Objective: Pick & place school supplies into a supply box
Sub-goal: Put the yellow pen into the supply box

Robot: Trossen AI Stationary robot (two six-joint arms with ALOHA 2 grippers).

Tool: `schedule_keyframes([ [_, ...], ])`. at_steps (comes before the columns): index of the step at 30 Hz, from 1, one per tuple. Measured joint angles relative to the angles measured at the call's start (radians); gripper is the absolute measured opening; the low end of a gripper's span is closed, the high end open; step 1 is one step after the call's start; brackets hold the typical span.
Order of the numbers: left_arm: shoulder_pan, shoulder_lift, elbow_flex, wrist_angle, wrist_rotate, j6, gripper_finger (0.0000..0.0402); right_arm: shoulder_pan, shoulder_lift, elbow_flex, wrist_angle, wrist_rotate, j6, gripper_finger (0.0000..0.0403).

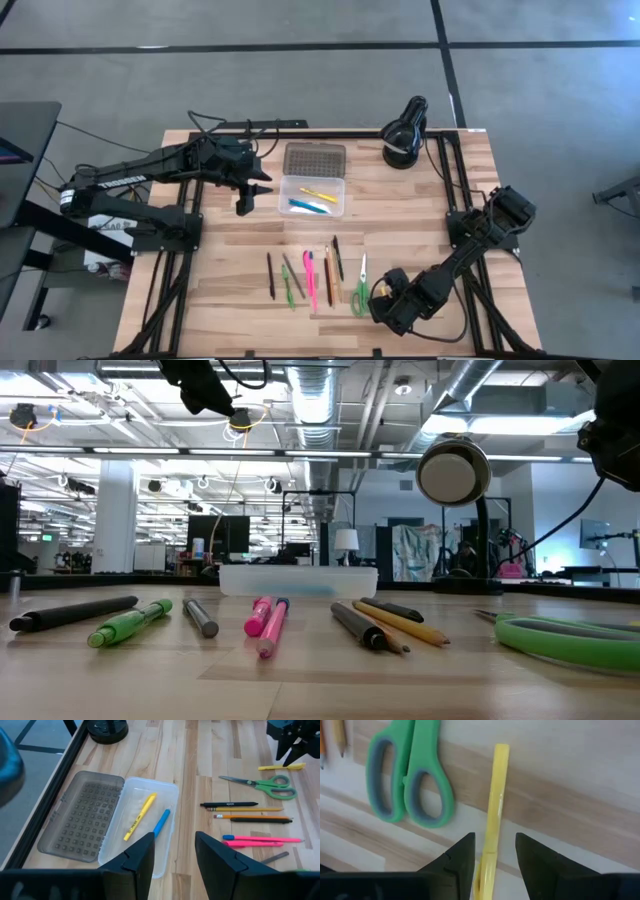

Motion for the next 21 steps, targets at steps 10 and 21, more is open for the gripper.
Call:
schedule_keyframes([
  [10,0.000,0.000,0.000,0.002,-0.002,0.002,0.0137,0.005,0.077,0.023,0.038,-0.069,0.004,0.0117],
  [21,0.000,0.000,0.001,0.007,-0.002,-0.047,0.0137,0.002,0.086,0.028,-0.022,-0.136,0.009,0.0083],
])
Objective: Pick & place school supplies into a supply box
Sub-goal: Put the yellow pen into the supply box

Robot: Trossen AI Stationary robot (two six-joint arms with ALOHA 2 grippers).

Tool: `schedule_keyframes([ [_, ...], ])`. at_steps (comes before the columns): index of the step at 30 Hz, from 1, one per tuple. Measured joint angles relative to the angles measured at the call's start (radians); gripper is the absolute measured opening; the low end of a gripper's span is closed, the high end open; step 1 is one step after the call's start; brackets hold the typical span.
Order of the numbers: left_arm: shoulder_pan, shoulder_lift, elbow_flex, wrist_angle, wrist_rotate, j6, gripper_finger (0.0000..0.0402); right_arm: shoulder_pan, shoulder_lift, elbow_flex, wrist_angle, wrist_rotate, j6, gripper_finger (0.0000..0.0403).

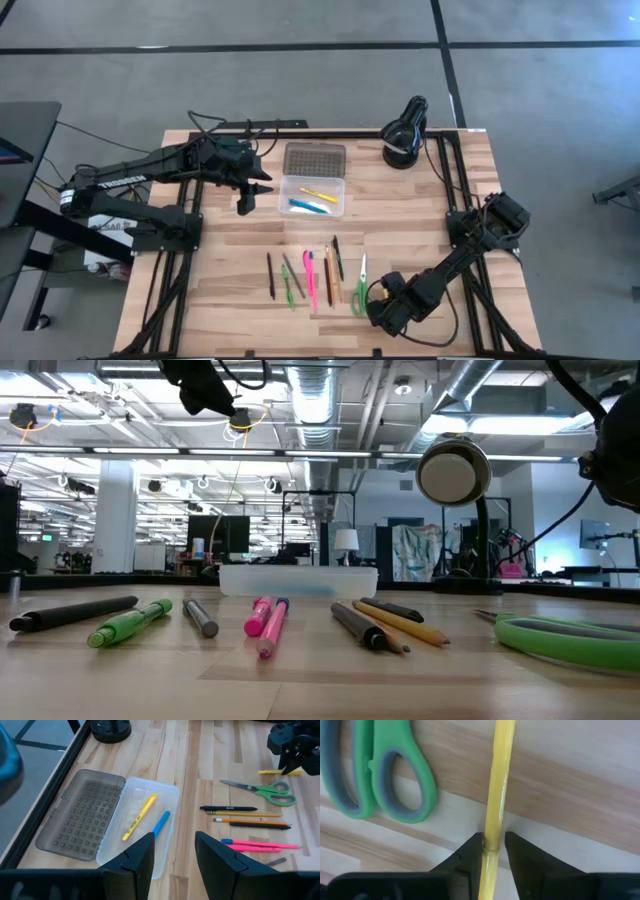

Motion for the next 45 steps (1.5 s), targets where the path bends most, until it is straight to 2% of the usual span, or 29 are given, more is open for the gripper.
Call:
schedule_keyframes([
  [8,-0.005,0.000,0.000,-0.012,0.000,-0.031,0.0137,-0.011,0.001,0.000,-0.025,-0.019,-0.028,0.0046],
  [16,-0.023,0.000,0.000,-0.012,-0.031,-0.057,0.0137,-0.025,0.000,0.000,-0.045,-0.024,-0.061,0.0026],
  [45,-0.027,0.001,0.000,-0.019,-0.060,-0.083,0.0137,-0.030,0.000,0.000,-0.067,-0.012,-0.053,0.0024],
])
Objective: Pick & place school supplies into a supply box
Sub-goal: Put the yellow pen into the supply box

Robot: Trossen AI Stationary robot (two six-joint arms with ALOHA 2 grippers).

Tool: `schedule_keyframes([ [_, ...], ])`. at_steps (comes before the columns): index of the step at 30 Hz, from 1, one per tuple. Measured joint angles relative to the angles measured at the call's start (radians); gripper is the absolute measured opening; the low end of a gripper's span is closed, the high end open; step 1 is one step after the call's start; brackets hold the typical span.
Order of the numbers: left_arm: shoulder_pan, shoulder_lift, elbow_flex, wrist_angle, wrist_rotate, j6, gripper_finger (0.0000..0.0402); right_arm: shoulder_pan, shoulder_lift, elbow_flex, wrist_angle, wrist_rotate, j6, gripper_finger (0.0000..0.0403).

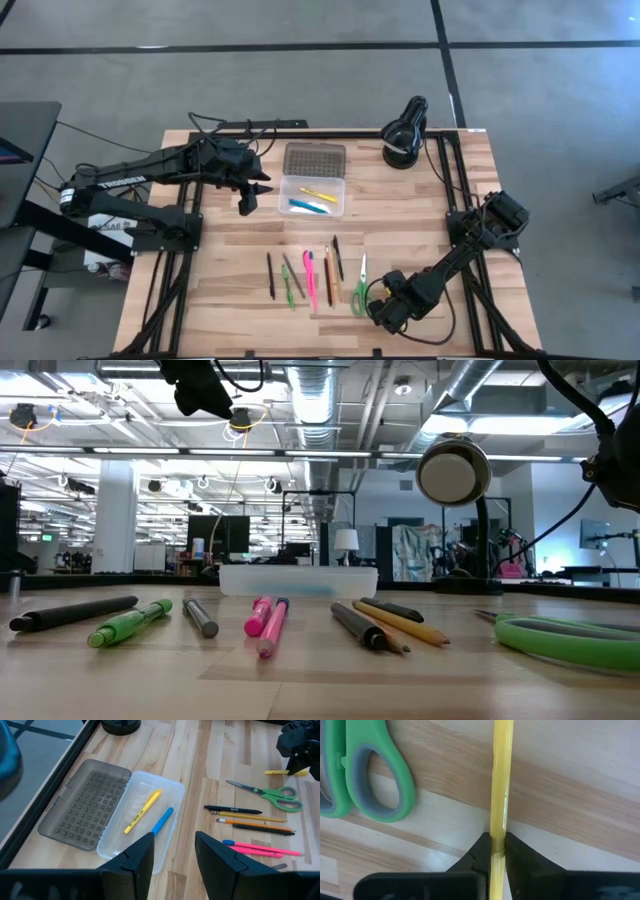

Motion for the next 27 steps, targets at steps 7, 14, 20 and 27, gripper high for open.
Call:
schedule_keyframes([
  [7,0.000,0.000,0.000,-0.018,0.000,-0.007,0.0137,0.000,0.000,0.000,0.000,0.002,0.000,0.0021],
  [14,0.000,0.000,0.000,-0.052,0.000,-0.008,0.0137,0.000,0.000,0.000,0.000,0.002,0.001,0.0023],
  [20,0.000,0.000,0.000,-0.052,-0.035,-0.008,0.0137,0.000,0.000,0.000,0.000,0.002,0.001,0.0021],
  [27,0.000,0.000,0.000,-0.071,-0.035,-0.008,0.0137,0.000,0.000,0.004,-0.006,0.003,-0.008,0.0021],
])
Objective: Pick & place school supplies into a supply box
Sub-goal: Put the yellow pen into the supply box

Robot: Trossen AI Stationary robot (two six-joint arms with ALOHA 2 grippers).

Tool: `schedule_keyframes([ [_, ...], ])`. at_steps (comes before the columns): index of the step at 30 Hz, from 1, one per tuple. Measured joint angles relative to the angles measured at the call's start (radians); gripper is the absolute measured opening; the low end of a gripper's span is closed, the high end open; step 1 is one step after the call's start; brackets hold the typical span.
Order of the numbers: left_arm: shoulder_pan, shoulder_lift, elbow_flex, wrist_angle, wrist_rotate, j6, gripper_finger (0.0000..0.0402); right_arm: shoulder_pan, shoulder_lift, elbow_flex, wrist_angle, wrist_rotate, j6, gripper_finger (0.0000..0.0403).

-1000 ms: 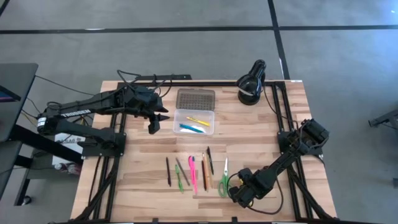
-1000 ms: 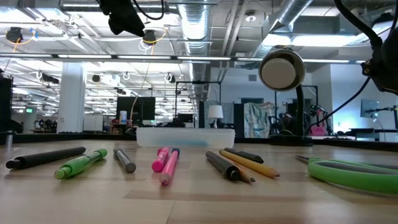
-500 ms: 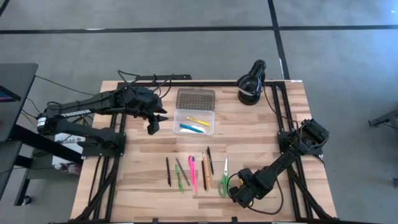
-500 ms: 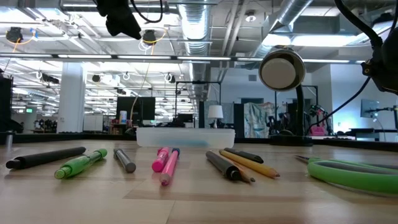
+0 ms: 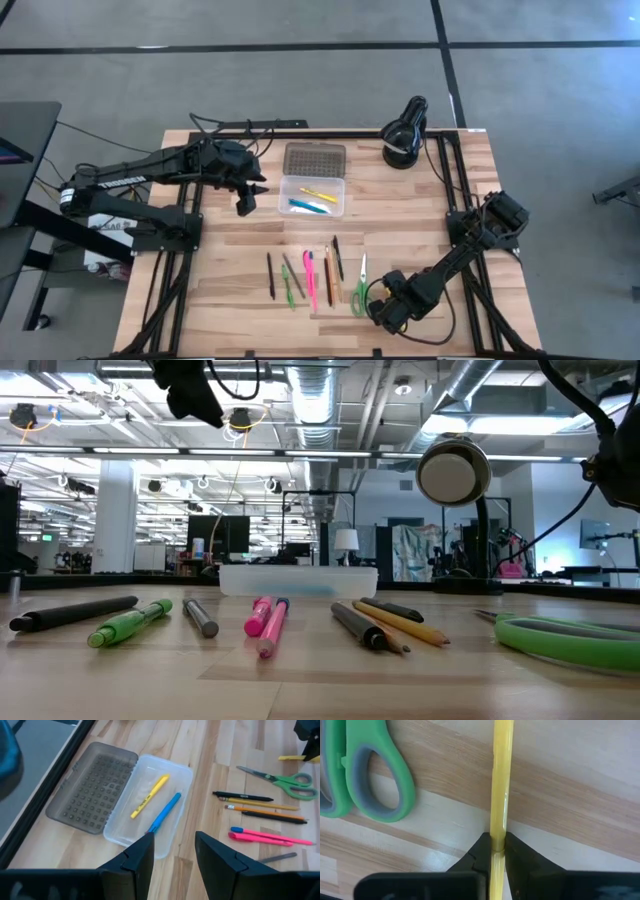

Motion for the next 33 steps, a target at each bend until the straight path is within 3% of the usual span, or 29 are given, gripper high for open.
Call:
schedule_keyframes([
  [11,0.000,0.000,0.000,-0.007,-0.055,-0.035,0.0137,0.000,0.005,0.039,-0.044,0.025,-0.026,0.0019],
  [26,0.000,0.000,0.000,-0.015,-0.070,-0.035,0.0137,-0.005,0.009,0.147,-0.241,0.043,-0.030,0.0016],
  [33,0.000,0.000,0.000,-0.015,-0.081,-0.035,0.0137,-0.041,0.007,0.216,-0.340,0.063,-0.113,0.0017],
])
